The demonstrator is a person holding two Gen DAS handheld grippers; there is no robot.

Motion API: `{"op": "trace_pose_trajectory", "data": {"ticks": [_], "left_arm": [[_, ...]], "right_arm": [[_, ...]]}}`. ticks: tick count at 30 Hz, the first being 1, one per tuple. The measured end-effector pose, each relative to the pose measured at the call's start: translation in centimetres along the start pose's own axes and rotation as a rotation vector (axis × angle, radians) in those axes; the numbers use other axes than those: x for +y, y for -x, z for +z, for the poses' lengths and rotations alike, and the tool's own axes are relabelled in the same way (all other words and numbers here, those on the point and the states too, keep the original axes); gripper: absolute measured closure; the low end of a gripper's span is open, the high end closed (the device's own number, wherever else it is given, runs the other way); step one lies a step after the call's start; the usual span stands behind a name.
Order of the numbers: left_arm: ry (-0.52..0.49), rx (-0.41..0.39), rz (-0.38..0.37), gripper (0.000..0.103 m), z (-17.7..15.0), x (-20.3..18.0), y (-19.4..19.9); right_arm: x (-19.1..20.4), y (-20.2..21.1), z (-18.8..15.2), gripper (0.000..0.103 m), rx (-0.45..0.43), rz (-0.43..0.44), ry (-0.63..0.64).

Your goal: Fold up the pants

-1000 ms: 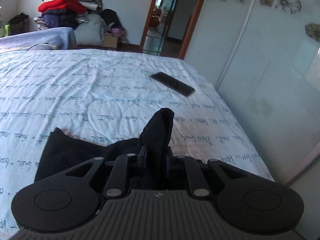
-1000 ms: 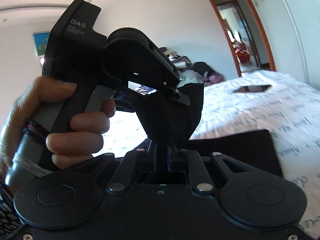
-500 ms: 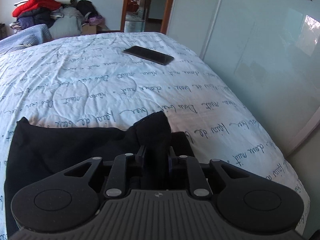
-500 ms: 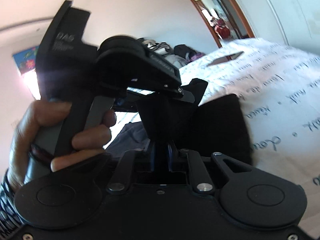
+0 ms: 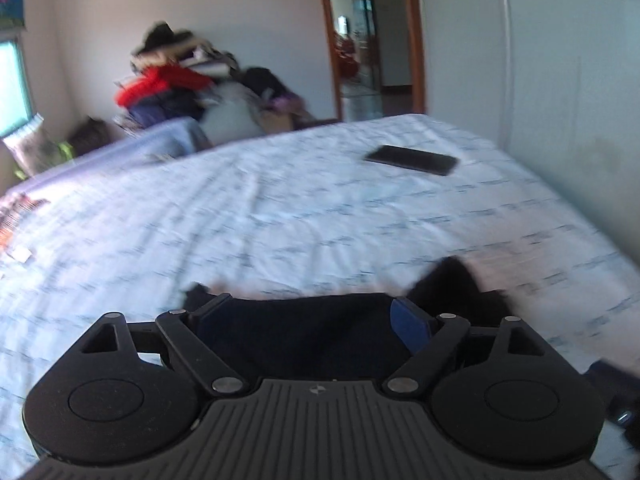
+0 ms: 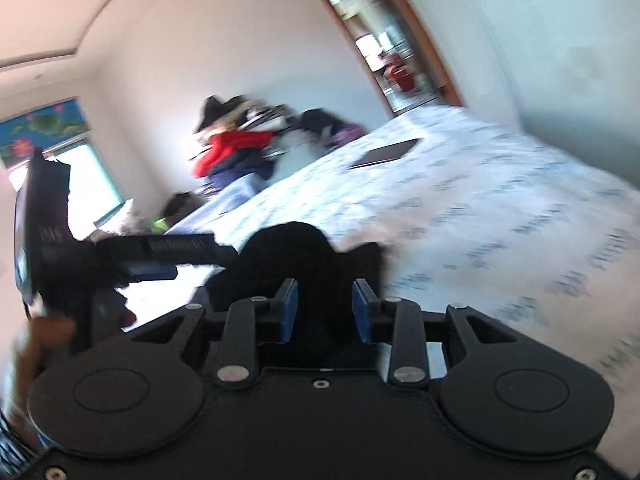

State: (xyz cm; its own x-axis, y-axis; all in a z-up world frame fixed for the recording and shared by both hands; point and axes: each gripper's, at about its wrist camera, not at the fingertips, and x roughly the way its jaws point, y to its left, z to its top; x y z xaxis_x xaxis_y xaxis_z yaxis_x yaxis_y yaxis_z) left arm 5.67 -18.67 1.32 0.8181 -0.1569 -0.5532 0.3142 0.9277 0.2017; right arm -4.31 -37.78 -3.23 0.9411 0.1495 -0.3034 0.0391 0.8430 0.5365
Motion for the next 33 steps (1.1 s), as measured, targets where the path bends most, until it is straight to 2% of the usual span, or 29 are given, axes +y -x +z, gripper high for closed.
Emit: {"op": "trace_pose_trajectory", "data": {"ticks": [1,2,3,5,7,9,12,15,17,18,19,20,21,23,27,30,31,32,33], "left_arm": [[-0.014,-0.005,0.027,0.016,-0.1,0.3,0.0],[-0.014,-0.003,0.023,0.016,-0.2,0.8,0.0],[0.000,0.001,-0.003,0.016,-0.3,1.5,0.0],[0.062,0.013,-0.042,0.015,-0.5,3.0,0.3],[0.098,0.021,-0.016,0.015,-0.7,4.1,0.1],[0.109,0.037,0.022,0.015,-0.8,4.7,-0.3],[0.108,0.070,0.021,0.015,-1.4,5.1,-1.1],[0.089,0.116,0.016,0.015,-2.1,4.7,-1.7],[0.067,0.135,0.012,0.015,-2.7,4.4,-1.9],[0.059,0.135,0.013,0.015,-2.9,4.2,-1.9],[0.052,0.135,0.016,0.015,-3.1,4.0,-1.9],[0.045,0.138,0.017,0.015,-3.2,3.8,-1.9],[0.039,0.144,0.013,0.015,-3.2,3.6,-2.0],[0.033,0.148,-0.003,0.015,-3.2,3.2,-1.8],[0.010,0.132,-0.034,0.015,-3.1,2.5,-1.1],[-0.003,0.130,-0.039,0.010,-3.2,2.1,-1.5],[-0.004,0.139,-0.034,0.011,-3.3,1.9,-1.8],[-0.003,0.154,-0.033,0.011,-3.4,1.7,-2.2],[-0.002,0.169,-0.036,0.011,-3.5,1.6,-2.4]], "right_arm": [[0.3,-0.9,0.4,0.059,0.004,0.027,0.007],[0.4,-2.1,0.7,0.043,0.006,0.044,0.015],[0.9,-2.9,0.9,0.037,0.011,0.050,0.030],[1.8,-3.8,0.3,0.037,0.031,0.054,0.062],[1.9,-3.2,-0.6,0.037,0.059,0.044,0.059],[1.4,-4.0,-0.8,0.037,0.075,0.015,0.044],[0.7,-4.6,-1.2,0.037,0.089,-0.041,0.039],[-0.3,-5.9,-1.3,0.037,0.147,0.005,-0.012],[-0.6,-6.4,-1.3,0.039,0.169,0.049,-0.043],[-0.4,-6.5,-1.4,0.045,0.171,0.053,-0.029],[0.1,-6.6,-1.4,0.053,0.175,0.040,0.012],[0.4,-6.6,-1.4,0.075,0.176,0.013,0.055],[0.4,-6.5,-1.4,0.084,0.174,0.010,0.059],[0.0,-5.9,-1.2,0.091,0.165,0.025,0.035],[-0.3,-3.3,-1.0,0.092,0.118,-0.037,0.058],[-1.5,-1.7,-1.0,0.090,0.100,-0.075,0.012],[-1.9,-1.9,-1.1,0.086,0.121,-0.083,0.011],[-2.3,-2.3,-1.1,0.073,0.153,-0.084,0.016],[-2.4,-2.2,-1.1,0.067,0.162,-0.096,0.023]]}}
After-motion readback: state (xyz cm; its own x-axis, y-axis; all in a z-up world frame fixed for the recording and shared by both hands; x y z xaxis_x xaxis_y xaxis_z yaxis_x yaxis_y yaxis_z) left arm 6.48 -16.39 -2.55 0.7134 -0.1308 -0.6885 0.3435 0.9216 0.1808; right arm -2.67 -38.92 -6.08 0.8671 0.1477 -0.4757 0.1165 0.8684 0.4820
